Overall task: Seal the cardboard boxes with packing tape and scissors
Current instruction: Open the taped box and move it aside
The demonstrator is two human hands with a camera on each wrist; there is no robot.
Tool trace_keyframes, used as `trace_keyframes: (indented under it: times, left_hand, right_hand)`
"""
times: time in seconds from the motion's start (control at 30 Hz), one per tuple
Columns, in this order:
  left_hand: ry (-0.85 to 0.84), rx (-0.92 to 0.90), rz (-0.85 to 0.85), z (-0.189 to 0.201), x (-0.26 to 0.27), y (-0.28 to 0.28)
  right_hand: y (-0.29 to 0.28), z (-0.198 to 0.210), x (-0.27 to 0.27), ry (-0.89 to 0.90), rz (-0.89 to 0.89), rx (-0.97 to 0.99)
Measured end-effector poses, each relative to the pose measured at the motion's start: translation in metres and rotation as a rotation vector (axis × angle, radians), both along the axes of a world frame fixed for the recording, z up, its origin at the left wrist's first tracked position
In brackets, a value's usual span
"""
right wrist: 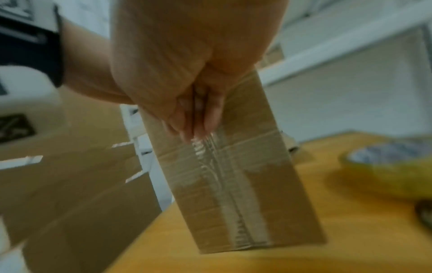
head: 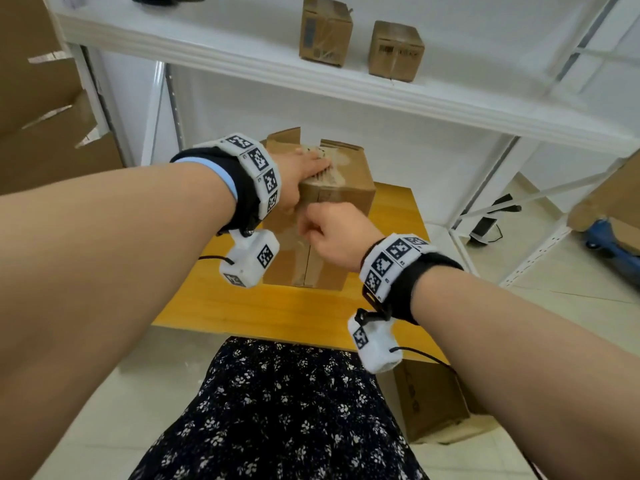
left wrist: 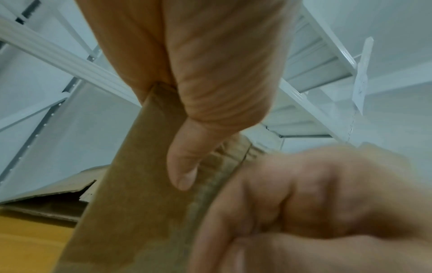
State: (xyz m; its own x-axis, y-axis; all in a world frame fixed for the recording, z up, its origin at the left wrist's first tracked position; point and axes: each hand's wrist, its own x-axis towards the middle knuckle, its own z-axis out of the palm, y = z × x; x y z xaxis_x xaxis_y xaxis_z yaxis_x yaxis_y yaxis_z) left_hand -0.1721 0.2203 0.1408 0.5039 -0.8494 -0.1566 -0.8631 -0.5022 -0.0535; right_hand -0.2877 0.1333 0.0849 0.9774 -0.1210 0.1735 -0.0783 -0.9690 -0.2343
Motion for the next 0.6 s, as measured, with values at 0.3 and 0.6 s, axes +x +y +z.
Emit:
trace_keyframes:
  times: [0.3,0.6]
  left_hand:
    - [0.011,-0.006,-0.006,-0.001,-0.005,0.009]
    - [0.032,0.032,0.005,0.007,-0.009,0.009]
  right_hand:
    - [-0.011,-0.081,0.025,0.405,-0.248,0.5]
    - [-0.004,-0.05,0.029,0.477,-0.156,0.199]
